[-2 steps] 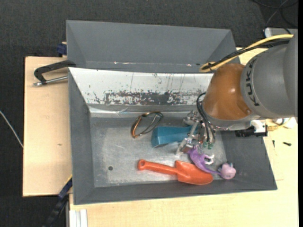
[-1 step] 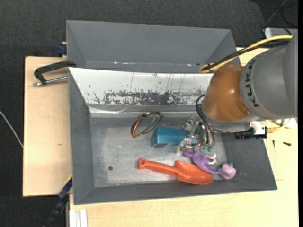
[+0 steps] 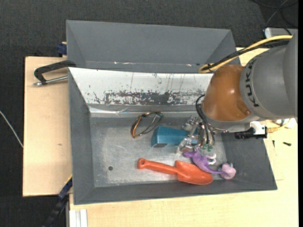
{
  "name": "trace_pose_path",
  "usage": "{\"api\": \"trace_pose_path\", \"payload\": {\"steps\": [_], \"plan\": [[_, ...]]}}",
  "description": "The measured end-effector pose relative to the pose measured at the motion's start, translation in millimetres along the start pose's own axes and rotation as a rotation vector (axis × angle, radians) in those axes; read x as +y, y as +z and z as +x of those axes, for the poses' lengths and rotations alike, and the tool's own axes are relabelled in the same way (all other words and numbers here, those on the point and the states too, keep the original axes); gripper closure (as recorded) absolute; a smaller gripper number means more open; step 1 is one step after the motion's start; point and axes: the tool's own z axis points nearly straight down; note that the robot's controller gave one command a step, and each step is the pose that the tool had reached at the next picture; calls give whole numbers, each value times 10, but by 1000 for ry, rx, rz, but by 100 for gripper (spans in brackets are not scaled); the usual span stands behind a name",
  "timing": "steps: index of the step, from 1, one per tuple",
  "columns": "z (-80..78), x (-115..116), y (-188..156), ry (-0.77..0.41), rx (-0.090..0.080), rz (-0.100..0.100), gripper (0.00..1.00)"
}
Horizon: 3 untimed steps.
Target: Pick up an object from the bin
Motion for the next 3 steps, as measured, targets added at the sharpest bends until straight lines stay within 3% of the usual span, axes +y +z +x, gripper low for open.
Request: {"api": "trace_pose_path", "payload": {"steps": [1, 2, 3], "plan": [[344, -325, -931, 58, 23, 13, 100], [344, -325, -931, 58, 23, 14, 100], [298, -260, -1556, 67, 24, 14, 100]]}}
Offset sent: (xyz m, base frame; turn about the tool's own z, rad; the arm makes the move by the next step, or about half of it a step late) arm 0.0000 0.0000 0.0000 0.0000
